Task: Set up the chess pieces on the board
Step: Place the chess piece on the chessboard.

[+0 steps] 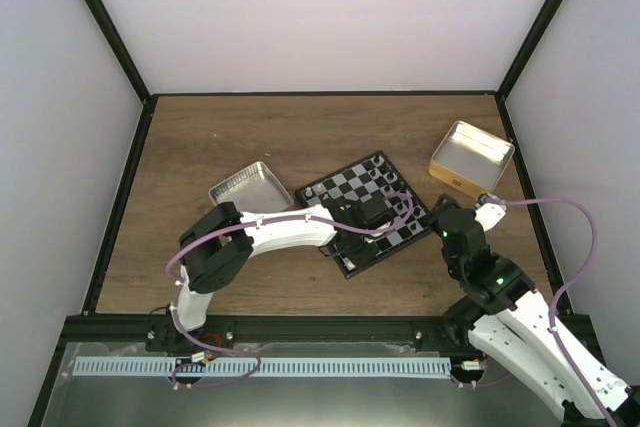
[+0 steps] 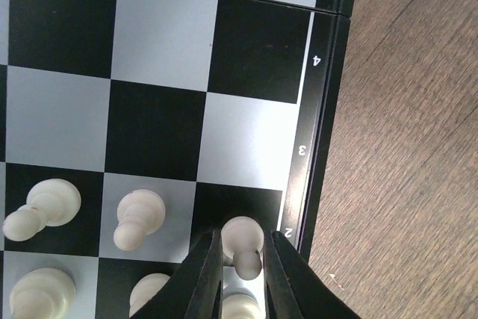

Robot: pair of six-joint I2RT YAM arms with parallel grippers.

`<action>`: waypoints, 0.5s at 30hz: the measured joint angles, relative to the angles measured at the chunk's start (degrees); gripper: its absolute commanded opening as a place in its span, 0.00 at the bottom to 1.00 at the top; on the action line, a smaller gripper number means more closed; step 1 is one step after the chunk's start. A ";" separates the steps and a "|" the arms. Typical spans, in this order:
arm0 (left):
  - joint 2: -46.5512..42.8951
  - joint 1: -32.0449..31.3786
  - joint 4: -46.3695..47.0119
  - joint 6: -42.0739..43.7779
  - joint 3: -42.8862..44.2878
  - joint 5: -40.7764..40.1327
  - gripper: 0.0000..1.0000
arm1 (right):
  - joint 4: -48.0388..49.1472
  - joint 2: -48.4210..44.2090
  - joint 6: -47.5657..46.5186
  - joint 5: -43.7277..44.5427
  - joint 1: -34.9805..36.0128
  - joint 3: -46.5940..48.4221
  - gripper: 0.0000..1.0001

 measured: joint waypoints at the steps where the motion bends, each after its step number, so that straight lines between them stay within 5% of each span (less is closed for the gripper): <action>1: 0.02 0.00 0.00 0.04 0.00 0.09 0.21 | 0.00 0.00 0.00 0.00 0.00 0.00 0.55; 15: -1.60 0.55 -0.11 -1.70 0.00 2.38 0.45 | 0.00 -0.02 -0.11 -0.33 0.00 0.00 0.56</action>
